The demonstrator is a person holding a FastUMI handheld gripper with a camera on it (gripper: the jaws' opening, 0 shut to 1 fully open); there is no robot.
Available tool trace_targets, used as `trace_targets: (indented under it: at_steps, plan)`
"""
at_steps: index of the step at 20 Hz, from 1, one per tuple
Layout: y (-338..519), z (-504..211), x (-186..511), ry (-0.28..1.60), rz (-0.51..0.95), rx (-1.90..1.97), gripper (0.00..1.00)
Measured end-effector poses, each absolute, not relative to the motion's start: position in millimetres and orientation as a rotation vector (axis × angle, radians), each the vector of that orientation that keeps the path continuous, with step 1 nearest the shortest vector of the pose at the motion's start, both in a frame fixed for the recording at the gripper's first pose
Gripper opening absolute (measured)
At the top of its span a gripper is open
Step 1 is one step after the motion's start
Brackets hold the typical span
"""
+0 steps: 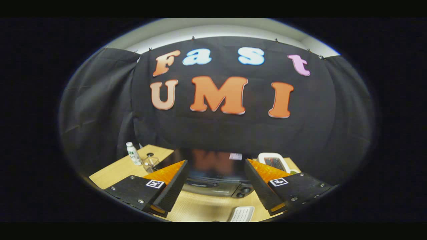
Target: Open the toaster oven, put the food inside, and close the toaster oven door.
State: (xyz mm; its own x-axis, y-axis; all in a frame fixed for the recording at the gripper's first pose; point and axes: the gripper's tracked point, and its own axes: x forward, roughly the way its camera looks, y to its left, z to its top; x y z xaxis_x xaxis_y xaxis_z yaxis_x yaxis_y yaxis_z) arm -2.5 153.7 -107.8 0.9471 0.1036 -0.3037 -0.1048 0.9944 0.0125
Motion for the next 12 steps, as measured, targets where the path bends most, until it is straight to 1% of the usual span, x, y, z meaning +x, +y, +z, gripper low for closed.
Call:
trace_targets:
  at_steps: [3, 6, 12]
  plan:
    - [135, -50, 0, 0.186, 0.089, -0.012, 0.99]
    - [119, -10, -4, 0.111, 0.070, -0.005, 0.99]
    - [95, 36, -7, -0.004, 0.036, -0.035, 0.99]
